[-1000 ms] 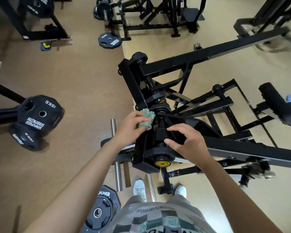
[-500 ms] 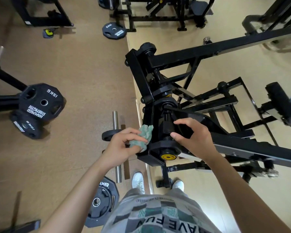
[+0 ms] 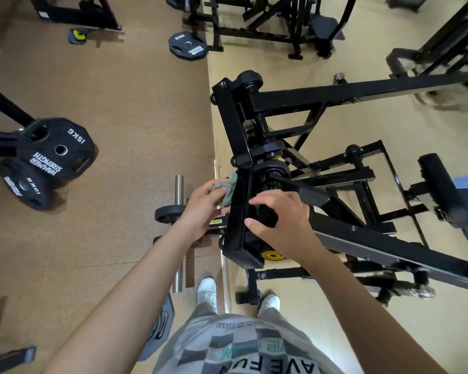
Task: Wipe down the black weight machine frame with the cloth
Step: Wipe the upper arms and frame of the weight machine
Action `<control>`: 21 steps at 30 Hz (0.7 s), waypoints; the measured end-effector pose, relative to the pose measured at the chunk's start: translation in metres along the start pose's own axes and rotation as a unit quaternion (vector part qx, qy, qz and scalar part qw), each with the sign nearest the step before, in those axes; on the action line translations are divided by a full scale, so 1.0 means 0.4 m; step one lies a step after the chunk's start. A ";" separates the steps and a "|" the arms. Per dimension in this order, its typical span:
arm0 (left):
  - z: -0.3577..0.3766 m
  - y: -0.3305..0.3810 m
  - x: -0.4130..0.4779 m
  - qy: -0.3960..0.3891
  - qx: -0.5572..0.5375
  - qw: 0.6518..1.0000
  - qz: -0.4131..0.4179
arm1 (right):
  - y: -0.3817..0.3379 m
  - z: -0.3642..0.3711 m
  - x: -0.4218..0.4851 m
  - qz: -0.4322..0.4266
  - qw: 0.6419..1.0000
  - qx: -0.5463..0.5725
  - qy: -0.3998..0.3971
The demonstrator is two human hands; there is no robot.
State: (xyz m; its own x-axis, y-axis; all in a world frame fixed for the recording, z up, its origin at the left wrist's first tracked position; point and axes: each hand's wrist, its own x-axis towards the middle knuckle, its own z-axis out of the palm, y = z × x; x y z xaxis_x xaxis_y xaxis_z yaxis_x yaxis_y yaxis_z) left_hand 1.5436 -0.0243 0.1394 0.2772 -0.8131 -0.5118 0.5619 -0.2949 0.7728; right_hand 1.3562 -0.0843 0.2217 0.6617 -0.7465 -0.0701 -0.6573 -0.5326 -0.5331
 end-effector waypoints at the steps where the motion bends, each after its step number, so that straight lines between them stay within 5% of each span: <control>1: -0.007 0.007 0.005 0.002 0.031 0.999 -0.015 | 0.002 0.011 -0.002 -0.003 1.000 -0.017 0.008; 6: -0.059 0.047 0.020 -0.014 0.210 0.976 -0.055 | 0.013 0.034 -0.002 -0.005 0.999 -0.016 0.048; 12: -0.060 0.092 0.017 -0.063 0.116 0.983 -0.131 | 0.012 0.044 0.001 -0.012 0.997 -0.019 0.073; 21: -0.029 0.177 0.100 -0.093 0.139 0.969 -0.182 | 0.006 0.037 0.007 -0.004 0.998 -0.033 0.060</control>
State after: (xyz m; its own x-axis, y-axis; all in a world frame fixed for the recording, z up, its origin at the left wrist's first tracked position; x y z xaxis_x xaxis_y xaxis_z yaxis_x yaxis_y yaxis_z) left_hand 1.6035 -0.0719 0.1693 -0.0597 -0.6993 -0.7123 0.3579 -0.6811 0.6387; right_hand 1.3616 -0.0817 0.2079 0.6217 -0.7823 0.0386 -0.6765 -0.5611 -0.4770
